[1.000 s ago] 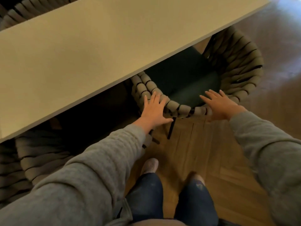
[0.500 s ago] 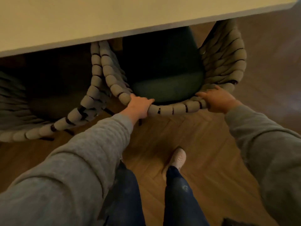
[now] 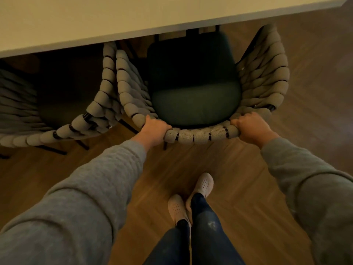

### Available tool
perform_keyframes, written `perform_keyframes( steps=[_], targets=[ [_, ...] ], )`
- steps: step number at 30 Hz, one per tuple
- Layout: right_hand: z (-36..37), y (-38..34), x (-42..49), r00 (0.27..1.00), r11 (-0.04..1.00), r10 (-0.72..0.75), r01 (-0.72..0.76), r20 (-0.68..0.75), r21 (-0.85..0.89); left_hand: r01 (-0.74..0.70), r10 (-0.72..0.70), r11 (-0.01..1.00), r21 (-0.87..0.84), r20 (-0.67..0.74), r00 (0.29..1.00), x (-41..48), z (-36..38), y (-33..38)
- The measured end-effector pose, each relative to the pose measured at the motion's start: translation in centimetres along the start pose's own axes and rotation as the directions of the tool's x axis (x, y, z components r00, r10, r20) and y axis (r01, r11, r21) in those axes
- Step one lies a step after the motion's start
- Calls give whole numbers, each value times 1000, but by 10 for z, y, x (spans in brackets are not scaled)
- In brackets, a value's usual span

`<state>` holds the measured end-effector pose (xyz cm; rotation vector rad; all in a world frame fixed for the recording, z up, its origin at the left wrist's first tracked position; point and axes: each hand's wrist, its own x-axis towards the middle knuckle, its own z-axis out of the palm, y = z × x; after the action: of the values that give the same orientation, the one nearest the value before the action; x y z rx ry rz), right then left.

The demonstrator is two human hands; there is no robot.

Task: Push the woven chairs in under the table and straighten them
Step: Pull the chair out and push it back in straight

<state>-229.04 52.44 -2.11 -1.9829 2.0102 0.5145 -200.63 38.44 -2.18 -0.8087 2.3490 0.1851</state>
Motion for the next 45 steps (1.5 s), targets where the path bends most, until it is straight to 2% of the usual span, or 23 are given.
perform_keyframes(
  steps=[6,14,18,25,37,45],
  targets=[
    [22,-3,-35,1000,1000,9,-9,-10,7,-47,48,995,-88,12,999,-24,3,29],
    [43,18,-66,1000,999,-17,17,4,-29,-99,98,995,12,54,994,-32,-9,61],
    [38,41,-60,1000,999,-7,7,13,-34,-89,88,996,8,61,994,-13,-21,70],
    [16,86,-33,1000,1000,17,-17,20,-13,-53,53,999,-2,-21,998,31,-53,76],
    [0,151,-1,999,999,11,-9,39,-35,-75,74,996,-46,-30,997,88,-91,89],
    [2,148,6,999,999,20,-19,28,-41,-86,85,996,-26,-37,996,88,-94,84]
  ],
)
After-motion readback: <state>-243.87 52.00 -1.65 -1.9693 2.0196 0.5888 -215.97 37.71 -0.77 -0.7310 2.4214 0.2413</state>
